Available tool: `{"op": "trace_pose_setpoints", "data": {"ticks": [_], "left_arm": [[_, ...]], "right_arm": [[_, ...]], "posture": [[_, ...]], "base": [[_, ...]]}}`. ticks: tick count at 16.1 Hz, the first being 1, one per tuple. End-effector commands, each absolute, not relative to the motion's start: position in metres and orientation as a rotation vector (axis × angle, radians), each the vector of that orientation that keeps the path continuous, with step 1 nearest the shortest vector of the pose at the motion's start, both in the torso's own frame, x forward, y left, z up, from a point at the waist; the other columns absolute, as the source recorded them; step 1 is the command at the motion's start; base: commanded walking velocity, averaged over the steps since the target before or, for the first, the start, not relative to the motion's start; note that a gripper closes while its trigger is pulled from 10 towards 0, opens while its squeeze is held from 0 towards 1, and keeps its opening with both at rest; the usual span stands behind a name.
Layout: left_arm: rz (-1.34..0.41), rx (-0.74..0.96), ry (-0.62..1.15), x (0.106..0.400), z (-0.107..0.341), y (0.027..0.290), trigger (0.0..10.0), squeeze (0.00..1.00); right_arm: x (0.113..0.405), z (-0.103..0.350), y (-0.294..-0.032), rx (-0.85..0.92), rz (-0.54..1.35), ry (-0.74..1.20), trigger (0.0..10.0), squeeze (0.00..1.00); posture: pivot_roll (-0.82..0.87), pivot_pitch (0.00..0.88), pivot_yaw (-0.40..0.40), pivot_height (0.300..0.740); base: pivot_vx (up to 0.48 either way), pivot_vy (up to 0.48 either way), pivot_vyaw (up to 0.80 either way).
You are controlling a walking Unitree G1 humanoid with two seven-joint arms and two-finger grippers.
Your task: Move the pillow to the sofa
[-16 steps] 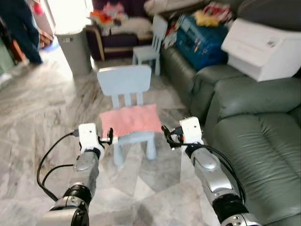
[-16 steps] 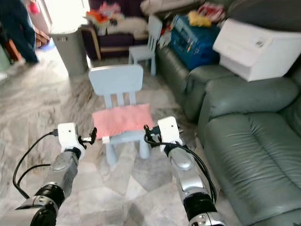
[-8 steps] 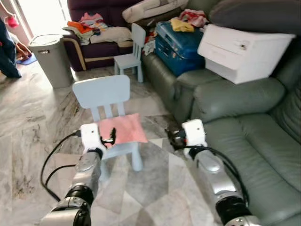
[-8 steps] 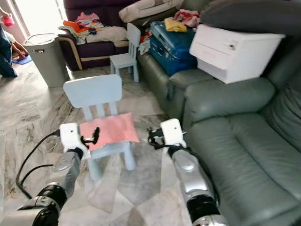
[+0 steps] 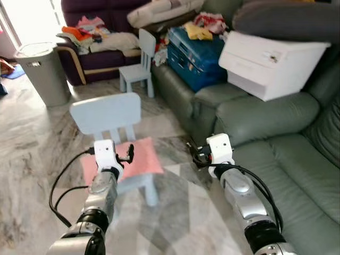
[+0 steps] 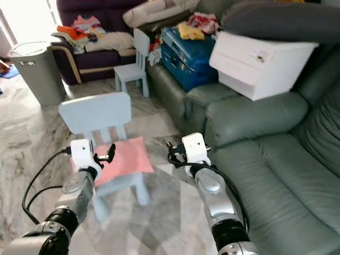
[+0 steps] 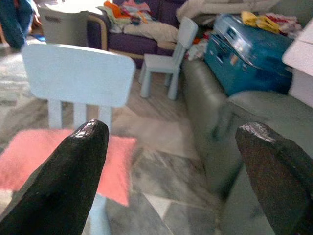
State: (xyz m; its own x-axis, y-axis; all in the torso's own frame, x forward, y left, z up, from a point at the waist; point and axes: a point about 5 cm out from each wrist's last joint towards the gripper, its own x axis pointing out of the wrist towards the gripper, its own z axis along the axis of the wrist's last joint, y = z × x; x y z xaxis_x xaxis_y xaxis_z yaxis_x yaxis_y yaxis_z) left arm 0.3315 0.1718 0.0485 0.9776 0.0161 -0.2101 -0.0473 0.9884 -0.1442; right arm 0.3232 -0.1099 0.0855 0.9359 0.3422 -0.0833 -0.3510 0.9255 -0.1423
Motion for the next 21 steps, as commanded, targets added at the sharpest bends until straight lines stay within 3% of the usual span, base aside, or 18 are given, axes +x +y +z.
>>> {"op": "trace_pose_setpoints", "data": {"ticks": [1, 4, 16, 21], "left_arm": [[0.067, -0.134, 0.204, 0.3312, 0.0505, 0.1854, 10.0, 0.00], [0.066, -0.130, 0.206, 0.3308, 0.0498, 0.1846, 10.0, 0.00], [0.069, -0.104, 0.197, 0.3326, 0.0524, 0.1837, 10.0, 0.00], [0.066, -0.111, 0.198, 0.3325, 0.0520, 0.1832, 10.0, 0.00]], "right_arm": [[0.3248, 0.0928, -0.0968, -0.151, 0.394, 0.031, 10.0, 0.00], [0.3245, 0.0929, -0.0970, -0.149, 0.395, 0.028, 10.0, 0.00], [0.3246, 0.0932, -0.0973, -0.154, 0.395, 0.025, 10.0, 0.00], [0.3249, 0.0940, -0.0959, -0.157, 0.408, 0.019, 10.0, 0.00]], "posture": [[-0.07, 0.000, 0.017, 0.740], [-0.07, 0.000, 0.018, 0.740], [-0.07, 0.000, 0.022, 0.740], [-0.07, 0.000, 0.019, 0.740]], "base": [[0.341, 0.337, 0.00], [0.342, 0.336, 0.00], [0.000, 0.000, 0.00], [0.286, 0.000, 0.00]]}}
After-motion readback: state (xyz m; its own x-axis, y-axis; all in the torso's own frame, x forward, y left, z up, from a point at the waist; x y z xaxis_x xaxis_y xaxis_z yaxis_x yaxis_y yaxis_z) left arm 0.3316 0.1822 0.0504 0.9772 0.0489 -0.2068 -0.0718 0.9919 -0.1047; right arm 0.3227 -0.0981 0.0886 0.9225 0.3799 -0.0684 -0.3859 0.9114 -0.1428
